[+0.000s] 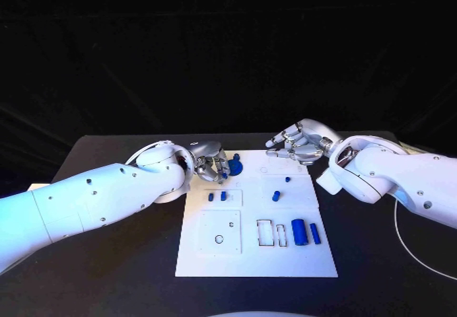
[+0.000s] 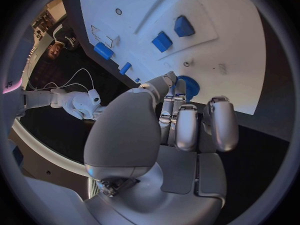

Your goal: Assemble the parts on the task board

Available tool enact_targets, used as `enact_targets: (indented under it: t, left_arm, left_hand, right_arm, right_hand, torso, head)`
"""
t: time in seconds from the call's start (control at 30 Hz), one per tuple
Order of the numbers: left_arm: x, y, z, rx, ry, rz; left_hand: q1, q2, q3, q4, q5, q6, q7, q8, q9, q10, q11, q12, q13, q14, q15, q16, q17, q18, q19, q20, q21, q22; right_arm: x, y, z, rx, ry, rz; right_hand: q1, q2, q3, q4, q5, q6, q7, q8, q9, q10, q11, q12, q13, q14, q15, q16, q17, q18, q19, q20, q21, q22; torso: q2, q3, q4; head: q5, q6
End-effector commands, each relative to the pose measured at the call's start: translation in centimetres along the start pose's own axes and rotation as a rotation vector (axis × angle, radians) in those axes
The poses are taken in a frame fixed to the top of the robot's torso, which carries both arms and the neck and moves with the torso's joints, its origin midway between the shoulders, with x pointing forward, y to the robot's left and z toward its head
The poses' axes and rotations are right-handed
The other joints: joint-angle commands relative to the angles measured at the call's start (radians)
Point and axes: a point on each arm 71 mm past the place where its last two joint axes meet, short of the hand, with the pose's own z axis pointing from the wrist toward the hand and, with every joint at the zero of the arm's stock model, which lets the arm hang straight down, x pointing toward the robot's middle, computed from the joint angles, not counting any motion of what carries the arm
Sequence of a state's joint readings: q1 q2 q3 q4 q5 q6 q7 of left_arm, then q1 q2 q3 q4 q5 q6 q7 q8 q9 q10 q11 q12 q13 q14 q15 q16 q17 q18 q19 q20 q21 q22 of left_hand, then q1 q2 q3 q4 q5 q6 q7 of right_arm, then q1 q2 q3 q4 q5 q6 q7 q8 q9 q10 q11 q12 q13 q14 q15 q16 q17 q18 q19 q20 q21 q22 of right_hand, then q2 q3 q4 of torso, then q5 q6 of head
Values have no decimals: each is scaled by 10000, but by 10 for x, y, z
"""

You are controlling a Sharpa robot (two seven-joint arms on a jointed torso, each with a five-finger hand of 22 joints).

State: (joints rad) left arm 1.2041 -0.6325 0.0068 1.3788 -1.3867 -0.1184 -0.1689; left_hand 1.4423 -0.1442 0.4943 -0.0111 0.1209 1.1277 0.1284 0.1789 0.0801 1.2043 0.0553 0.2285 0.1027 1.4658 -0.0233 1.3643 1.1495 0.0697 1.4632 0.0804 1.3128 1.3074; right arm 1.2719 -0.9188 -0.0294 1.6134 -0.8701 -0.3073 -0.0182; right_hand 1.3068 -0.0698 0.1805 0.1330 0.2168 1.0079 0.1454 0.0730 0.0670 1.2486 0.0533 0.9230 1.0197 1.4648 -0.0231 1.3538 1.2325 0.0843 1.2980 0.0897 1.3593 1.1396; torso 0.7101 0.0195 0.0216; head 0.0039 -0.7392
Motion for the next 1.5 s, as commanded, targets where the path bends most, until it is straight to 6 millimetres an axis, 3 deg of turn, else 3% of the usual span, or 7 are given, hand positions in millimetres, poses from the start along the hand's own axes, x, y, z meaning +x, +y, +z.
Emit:
enact_targets:
  t: [0.03, 0.17, 0.4, 1.5]
  left_arm:
    - [3, 6, -3, -279, 460, -418]
    - [3, 14, -5, -467, 549, -434]
    - [4, 19, -6, -617, 620, -437]
    - [18, 16, 6, -731, 989, -259]
  left_hand:
    - [-115, 11, 49, 8, -21, 36, 11, -79, 3, 58, 22, -65, -7, 287, -9, 11, -18, -150, 353, -34, 48, 1257]
    - [-158, 2, 54, 12, -23, 38, 10, -98, 2, 63, 22, -100, -6, 283, -8, 5, -38, -148, 351, -32, 40, 1256]
    - [-217, -13, 51, 23, -28, 46, 6, -116, 2, 77, 21, -136, -2, 281, -7, 6, -45, -148, 349, -30, 36, 1257]
    - [-241, -1, 65, 23, -25, 63, -4, -125, 5, 103, 11, -157, 5, 280, -11, 5, -54, -140, 339, -30, 2, 1241]
  right_arm:
    - [2, 0, 0, -65, 153, -40]
    - [2, 0, 0, -60, 156, -38]
    - [2, -1, 0, -52, 162, -35]
    - [3, 0, 1, -80, 211, -25]
  right_hand:
    - [5, 130, -50, -6, 44, 21, -24, 1, 12, -40, 4, 39, 9, 360, 29, -62, -2, 94, -73, 5, -58, -14]
    - [5, 130, -50, -6, 44, 21, -24, 1, 12, -40, 4, 39, 9, 360, 29, -62, -2, 94, -73, 5, -58, -14]
    - [3, 136, -59, 2, 47, 22, -25, 2, 12, -40, 4, 40, 6, 360, 29, -66, -4, 93, -69, 5, -59, -11]
    - [3, 136, -59, 2, 47, 22, -25, 2, 12, -40, 4, 40, 6, 360, 29, -66, -4, 93, -69, 5, -59, -11]
  torso:
    - [11, -9, 3]
    - [9, -26, -8]
    - [12, -12, -22]
    - [14, -10, -19]
  head:
    - [-4, -1]
    - [25, -7]
    - [47, -14]
    - [40, -65]
